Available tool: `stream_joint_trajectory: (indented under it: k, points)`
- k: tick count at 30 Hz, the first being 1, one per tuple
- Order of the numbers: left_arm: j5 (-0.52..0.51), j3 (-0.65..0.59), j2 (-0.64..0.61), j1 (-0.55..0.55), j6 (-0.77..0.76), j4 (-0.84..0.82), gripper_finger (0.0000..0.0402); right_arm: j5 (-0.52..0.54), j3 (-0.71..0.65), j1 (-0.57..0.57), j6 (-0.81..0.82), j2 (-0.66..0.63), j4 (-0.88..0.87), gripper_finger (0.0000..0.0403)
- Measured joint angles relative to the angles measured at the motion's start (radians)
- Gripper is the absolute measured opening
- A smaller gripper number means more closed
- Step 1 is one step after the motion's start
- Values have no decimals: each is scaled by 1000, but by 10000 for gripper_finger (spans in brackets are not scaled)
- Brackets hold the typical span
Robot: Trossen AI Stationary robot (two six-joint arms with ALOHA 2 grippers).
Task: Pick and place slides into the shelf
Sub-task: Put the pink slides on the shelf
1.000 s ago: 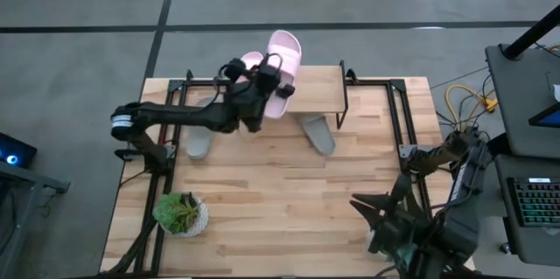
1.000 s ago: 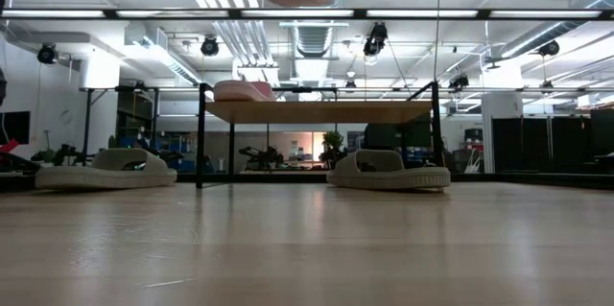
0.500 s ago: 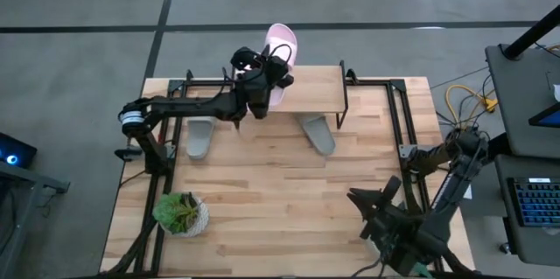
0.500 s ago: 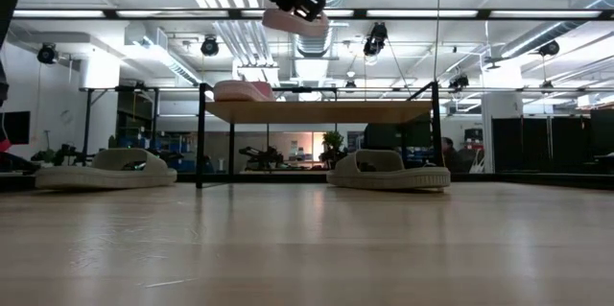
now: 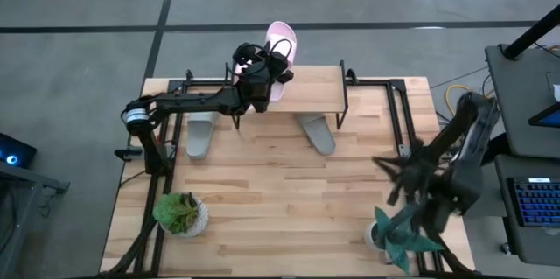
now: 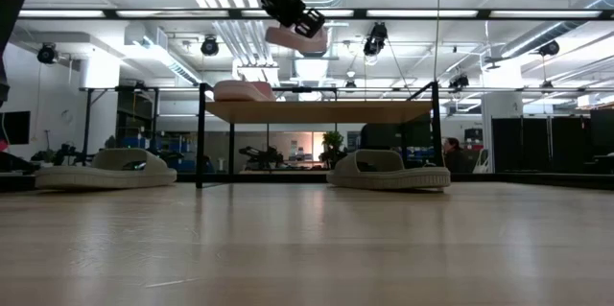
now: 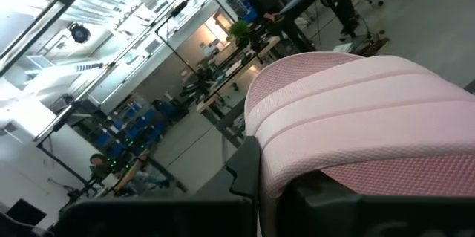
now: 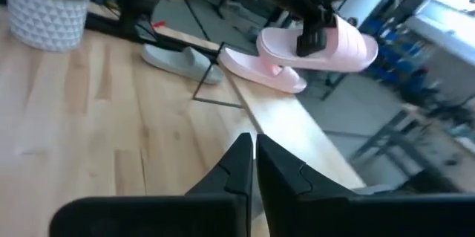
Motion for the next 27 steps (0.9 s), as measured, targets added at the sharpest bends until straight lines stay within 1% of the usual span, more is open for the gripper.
stream_joint_trajectory:
  k: [4, 8, 11, 14, 17, 20, 25, 27]
  points:
    - [25, -3, -4, 0, 0, 8, 0, 12, -78, 1, -70, -175, 30, 9]
    - [24, -4, -4, 4, -16, 7, 0, 113, -145, 2, -102, -351, 32, 8]
    - [25, -5, -4, 5, -42, 5, 0, 119, -183, 2, -127, -484, 30, 8]
    - [27, -5, -4, 5, -47, 4, 0, 119, -207, 28, -206, -600, 61, 8]
    - [27, -6, -4, 4, -53, 4, 0, 115, -214, 82, -356, -689, 157, 8]
    - [27, -6, -4, 5, -54, 4, 0, 79, -215, 153, -576, -757, 309, 8]
    - [27, -6, -4, 6, -72, 3, 0, 70, -215, 242, -906, -834, 592, 8]
    - [36, -12, -5, 5, -101, -2, 0, 62, -222, 262, -1000, -856, 659, 8]
